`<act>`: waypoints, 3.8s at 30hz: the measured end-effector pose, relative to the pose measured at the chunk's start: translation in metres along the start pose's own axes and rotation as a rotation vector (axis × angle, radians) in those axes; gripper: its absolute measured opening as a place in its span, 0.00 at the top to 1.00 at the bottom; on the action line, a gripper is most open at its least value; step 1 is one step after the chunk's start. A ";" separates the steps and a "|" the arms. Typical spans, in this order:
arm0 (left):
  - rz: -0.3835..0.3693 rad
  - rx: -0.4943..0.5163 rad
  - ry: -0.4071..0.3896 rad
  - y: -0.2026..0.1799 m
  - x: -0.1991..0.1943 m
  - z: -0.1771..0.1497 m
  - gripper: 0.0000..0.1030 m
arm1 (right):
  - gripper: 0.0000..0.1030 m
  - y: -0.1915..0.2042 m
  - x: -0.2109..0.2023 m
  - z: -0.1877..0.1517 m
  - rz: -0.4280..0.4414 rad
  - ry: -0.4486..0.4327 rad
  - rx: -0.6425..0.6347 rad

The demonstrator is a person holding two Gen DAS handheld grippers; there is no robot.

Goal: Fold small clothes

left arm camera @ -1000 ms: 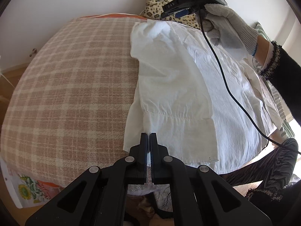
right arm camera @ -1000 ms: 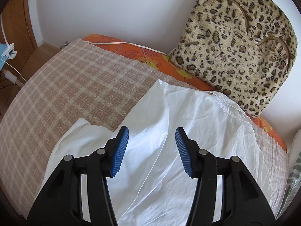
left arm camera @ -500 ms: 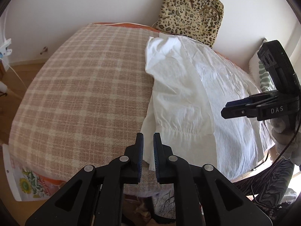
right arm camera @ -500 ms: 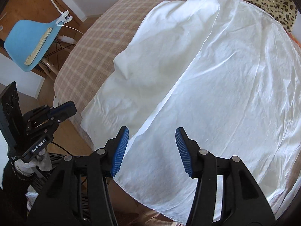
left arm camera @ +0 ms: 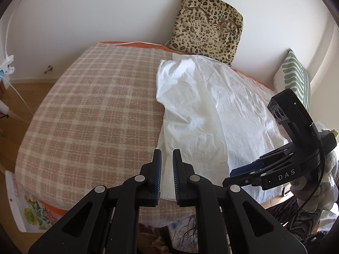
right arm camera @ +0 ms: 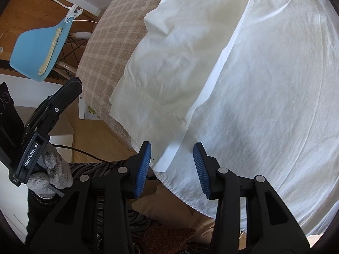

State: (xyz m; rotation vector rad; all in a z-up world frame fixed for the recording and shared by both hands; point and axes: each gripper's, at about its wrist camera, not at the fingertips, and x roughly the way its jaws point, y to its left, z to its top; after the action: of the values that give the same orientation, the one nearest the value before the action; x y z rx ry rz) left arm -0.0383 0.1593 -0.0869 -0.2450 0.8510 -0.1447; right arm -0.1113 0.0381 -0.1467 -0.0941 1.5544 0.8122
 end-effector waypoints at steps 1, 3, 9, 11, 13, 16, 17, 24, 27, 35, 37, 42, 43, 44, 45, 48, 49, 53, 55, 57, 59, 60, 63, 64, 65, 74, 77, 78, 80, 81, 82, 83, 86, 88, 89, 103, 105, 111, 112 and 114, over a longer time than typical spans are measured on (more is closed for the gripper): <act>0.002 0.001 0.000 0.000 -0.001 0.000 0.91 | 0.58 0.002 0.000 0.001 -0.001 0.000 -0.004; 0.005 -0.004 -0.003 0.000 -0.002 -0.001 0.91 | 0.63 0.006 0.005 0.002 -0.021 0.010 -0.015; 0.008 -0.005 -0.014 0.001 -0.006 -0.002 0.91 | 0.92 0.003 0.009 0.001 0.127 -0.021 0.015; 0.006 -0.005 -0.014 0.001 -0.006 -0.002 0.91 | 0.93 -0.005 -0.001 0.000 0.302 -0.076 0.056; 0.007 -0.004 -0.011 0.001 -0.006 -0.002 0.91 | 0.93 -0.013 -0.002 0.000 0.374 -0.092 0.079; 0.007 0.002 -0.003 -0.001 -0.004 -0.002 0.91 | 0.93 -0.017 0.006 -0.004 0.335 -0.071 0.084; 0.005 0.005 -0.002 -0.003 -0.003 -0.001 0.91 | 0.92 -0.015 0.010 -0.006 0.307 -0.065 0.073; -0.004 0.053 -0.022 -0.019 -0.003 0.006 0.91 | 0.59 -0.009 -0.006 -0.030 0.124 -0.137 -0.023; -0.021 0.087 -0.014 -0.032 0.003 0.007 0.91 | 0.49 -0.019 -0.034 -0.043 0.118 -0.220 -0.021; -0.070 0.228 -0.027 -0.089 0.011 0.009 0.91 | 0.48 -0.075 -0.123 -0.083 0.027 -0.431 0.069; -0.091 0.261 -0.022 -0.107 0.015 0.009 0.88 | 0.48 -0.095 -0.144 -0.096 -0.007 -0.483 0.115; -0.168 0.326 0.001 -0.155 0.028 0.006 0.88 | 0.48 -0.147 -0.191 -0.124 -0.098 -0.591 0.232; -0.178 0.348 0.001 -0.165 0.030 0.005 0.87 | 0.48 -0.156 -0.199 -0.130 -0.112 -0.609 0.253; -0.187 0.371 -0.001 -0.176 0.032 0.003 0.84 | 0.48 -0.165 -0.207 -0.136 -0.125 -0.628 0.272; -0.196 0.391 -0.002 -0.187 0.033 0.002 0.71 | 0.48 -0.177 -0.218 -0.146 -0.138 -0.645 0.290; -0.235 0.434 -0.018 -0.217 0.035 -0.002 0.38 | 0.48 -0.209 -0.242 -0.169 -0.172 -0.688 0.336; -0.251 0.451 -0.019 -0.228 0.036 -0.003 0.38 | 0.48 -0.216 -0.250 -0.175 -0.186 -0.701 0.349; -0.317 0.515 -0.015 -0.273 0.041 -0.006 0.38 | 0.48 -0.242 -0.277 -0.195 -0.234 -0.741 0.369; -0.358 0.547 -0.015 -0.297 0.042 -0.009 0.38 | 0.43 -0.250 -0.288 -0.204 -0.270 -0.760 0.372; -0.403 0.575 -0.013 -0.321 0.044 -0.012 0.38 | 0.30 -0.257 -0.298 -0.214 -0.311 -0.781 0.374; -0.465 0.590 0.001 -0.343 0.046 -0.015 0.38 | 0.26 -0.265 -0.310 -0.225 -0.345 -0.797 0.381; -0.494 0.597 0.008 -0.354 0.048 -0.017 0.38 | 0.26 -0.269 -0.315 -0.229 -0.358 -0.803 0.388; -0.547 0.639 0.025 -0.389 0.054 -0.024 0.38 | 0.26 -0.285 -0.333 -0.247 -0.392 -0.825 0.413; -0.562 0.652 0.032 -0.401 0.057 -0.027 0.38 | 0.25 -0.290 -0.339 -0.253 -0.405 -0.833 0.423; -0.580 0.666 0.044 -0.413 0.060 -0.029 0.38 | 0.25 -0.295 -0.345 -0.260 -0.416 -0.841 0.434; -0.622 0.926 0.119 -0.513 0.093 -0.061 0.38 | 0.24 -0.346 -0.381 -0.324 -0.435 -0.917 0.567; -0.592 1.042 0.147 -0.538 0.107 -0.073 0.38 | 0.24 -0.364 -0.383 -0.342 -0.432 -0.934 0.613; -0.577 1.086 0.154 -0.545 0.112 -0.078 0.38 | 0.24 -0.369 -0.383 -0.347 -0.429 -0.938 0.626; -0.530 1.172 0.166 -0.560 0.121 -0.089 0.40 | 0.24 -0.380 -0.381 -0.356 -0.416 -0.942 0.655; -0.508 1.206 0.177 -0.566 0.126 -0.093 0.42 | 0.24 -0.386 -0.380 -0.359 -0.406 -0.942 0.669; -0.481 1.233 0.186 -0.571 0.132 -0.096 0.44 | 0.24 -0.391 -0.380 -0.362 -0.396 -0.943 0.680; -0.450 1.255 0.188 -0.576 0.136 -0.098 0.45 | 0.24 -0.396 -0.380 -0.365 -0.387 -0.945 0.691; -0.355 1.320 0.183 -0.587 0.151 -0.107 0.48 | 0.24 -0.409 -0.380 -0.373 -0.384 -0.956 0.724; -0.315 1.334 0.201 -0.592 0.165 -0.111 0.55 | 0.24 -0.416 -0.380 -0.378 -0.366 -0.963 0.743; -0.306 1.323 0.216 -0.592 0.172 -0.111 0.59 | 0.24 -0.419 -0.380 -0.379 -0.355 -0.964 0.749; -0.551 0.695 0.108 -0.506 0.135 -0.038 0.97 | 0.24 -0.445 -0.368 -0.300 -0.326 -0.892 0.658; -0.553 0.622 0.091 -0.487 0.129 -0.032 0.97 | 0.24 -0.447 -0.361 -0.276 -0.311 -0.869 0.628; -0.546 0.469 0.067 -0.453 0.127 -0.029 0.97 | 0.24 -0.451 -0.329 -0.193 -0.179 -0.800 0.534; -0.548 0.447 0.062 -0.450 0.126 -0.030 0.97 | 0.24 -0.452 -0.324 -0.180 -0.165 -0.788 0.523; -0.560 0.407 0.055 -0.446 0.125 -0.031 0.97 | 0.24 -0.455 -0.311 -0.151 -0.145 -0.745 0.501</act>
State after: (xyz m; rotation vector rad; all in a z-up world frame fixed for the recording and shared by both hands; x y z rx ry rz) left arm 0.0065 -0.3022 -0.0762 -0.0903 0.7713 -0.8415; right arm 0.0505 -0.5053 -0.0736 0.4163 0.9787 0.2636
